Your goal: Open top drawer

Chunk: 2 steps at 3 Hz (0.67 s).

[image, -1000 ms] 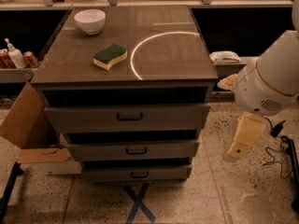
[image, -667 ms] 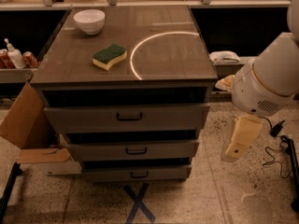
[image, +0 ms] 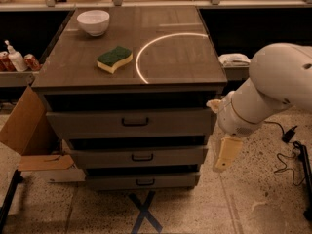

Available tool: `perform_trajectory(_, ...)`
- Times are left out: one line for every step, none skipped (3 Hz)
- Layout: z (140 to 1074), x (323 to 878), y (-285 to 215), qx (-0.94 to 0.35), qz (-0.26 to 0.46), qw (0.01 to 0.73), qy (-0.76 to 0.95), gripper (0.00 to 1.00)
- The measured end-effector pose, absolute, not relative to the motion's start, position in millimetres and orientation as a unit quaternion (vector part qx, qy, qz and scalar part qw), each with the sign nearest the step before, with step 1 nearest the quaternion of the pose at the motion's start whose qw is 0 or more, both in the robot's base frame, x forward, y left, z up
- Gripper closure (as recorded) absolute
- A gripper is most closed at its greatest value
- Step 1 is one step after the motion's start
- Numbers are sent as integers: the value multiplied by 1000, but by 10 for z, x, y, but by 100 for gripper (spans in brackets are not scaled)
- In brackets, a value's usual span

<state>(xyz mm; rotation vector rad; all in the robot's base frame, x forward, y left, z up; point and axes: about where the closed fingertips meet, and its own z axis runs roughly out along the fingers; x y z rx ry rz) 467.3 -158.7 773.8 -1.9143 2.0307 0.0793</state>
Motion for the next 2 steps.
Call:
perform_trajectory(7195,4971,-1492,-680,54,186,708,0)
perform_trajectory(7195,4971,-1492,-680,54,186,708,0)
